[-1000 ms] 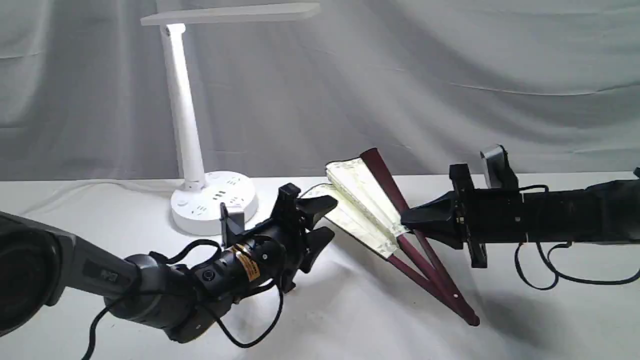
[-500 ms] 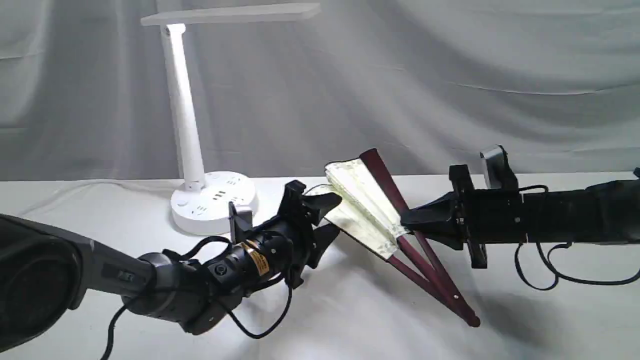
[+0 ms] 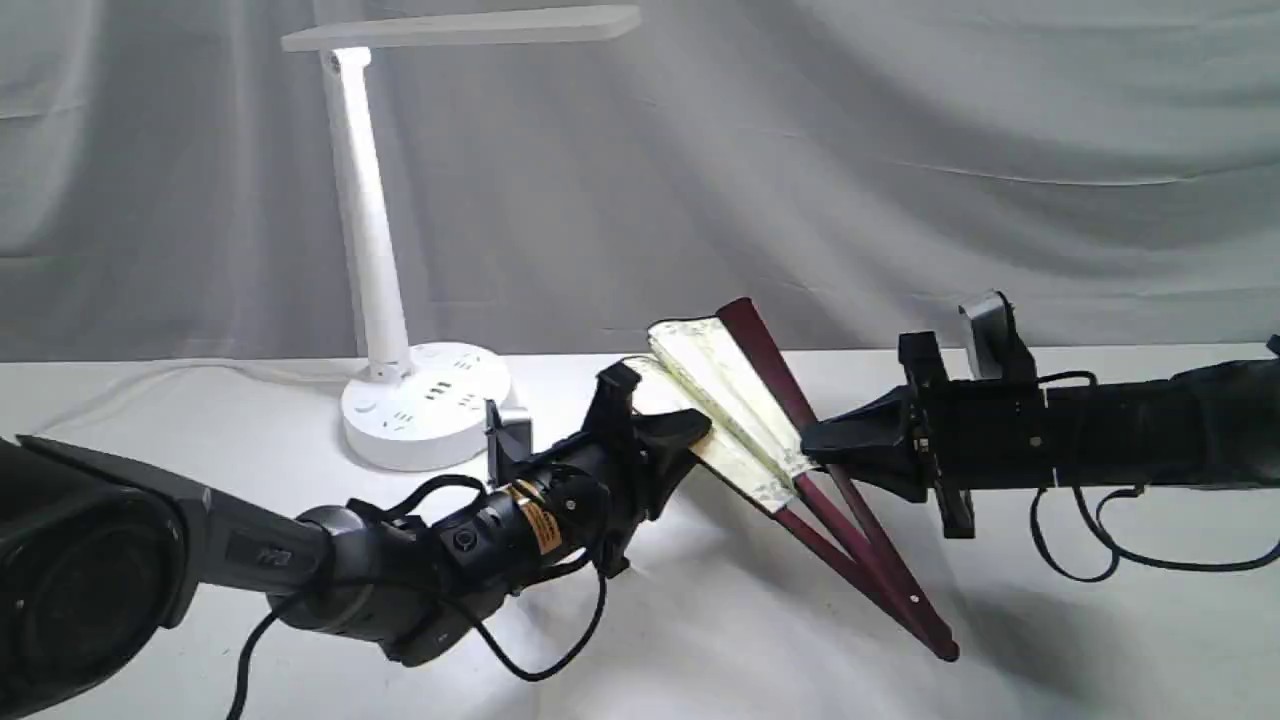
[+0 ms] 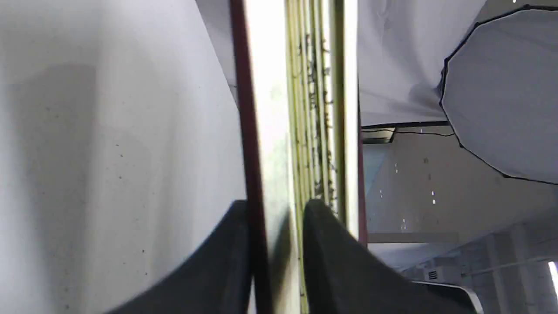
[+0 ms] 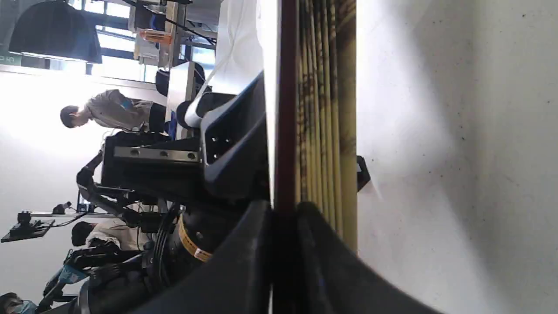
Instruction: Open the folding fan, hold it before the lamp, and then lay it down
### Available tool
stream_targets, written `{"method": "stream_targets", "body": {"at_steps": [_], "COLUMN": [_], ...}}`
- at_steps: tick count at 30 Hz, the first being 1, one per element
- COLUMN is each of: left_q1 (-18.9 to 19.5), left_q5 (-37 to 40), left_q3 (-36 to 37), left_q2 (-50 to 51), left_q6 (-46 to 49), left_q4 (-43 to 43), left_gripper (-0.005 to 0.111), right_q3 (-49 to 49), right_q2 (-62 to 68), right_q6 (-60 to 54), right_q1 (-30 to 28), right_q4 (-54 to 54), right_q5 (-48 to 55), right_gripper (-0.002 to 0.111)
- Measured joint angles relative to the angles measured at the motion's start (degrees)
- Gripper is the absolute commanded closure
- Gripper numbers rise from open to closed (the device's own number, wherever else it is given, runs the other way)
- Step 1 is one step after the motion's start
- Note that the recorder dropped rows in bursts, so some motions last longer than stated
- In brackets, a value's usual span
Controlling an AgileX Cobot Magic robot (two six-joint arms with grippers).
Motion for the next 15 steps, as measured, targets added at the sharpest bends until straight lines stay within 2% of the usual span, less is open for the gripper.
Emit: {"method": "stream_targets", "body": {"at_steps": [3,15], "left_q1": [0.0,0.2], "left_q5": [-0.6,-7.2], "left_q3": [0.0,0.6], "left_q2": [0.1,0.7], "left_q6": [-0.6,-4.4], "left_q4": [0.3,0.2], "left_gripper": [0.106,0.107], "right_q3": [0.0,0.0], "right_q2": [0.0,0.0], "right_q6": [-0.2,-0.2], "right_q1": [0.0,0.0], "right_q4": [0.0,0.6], "right_q5": [0.0,1.5], "right_gripper": [0.108,0.108]}}
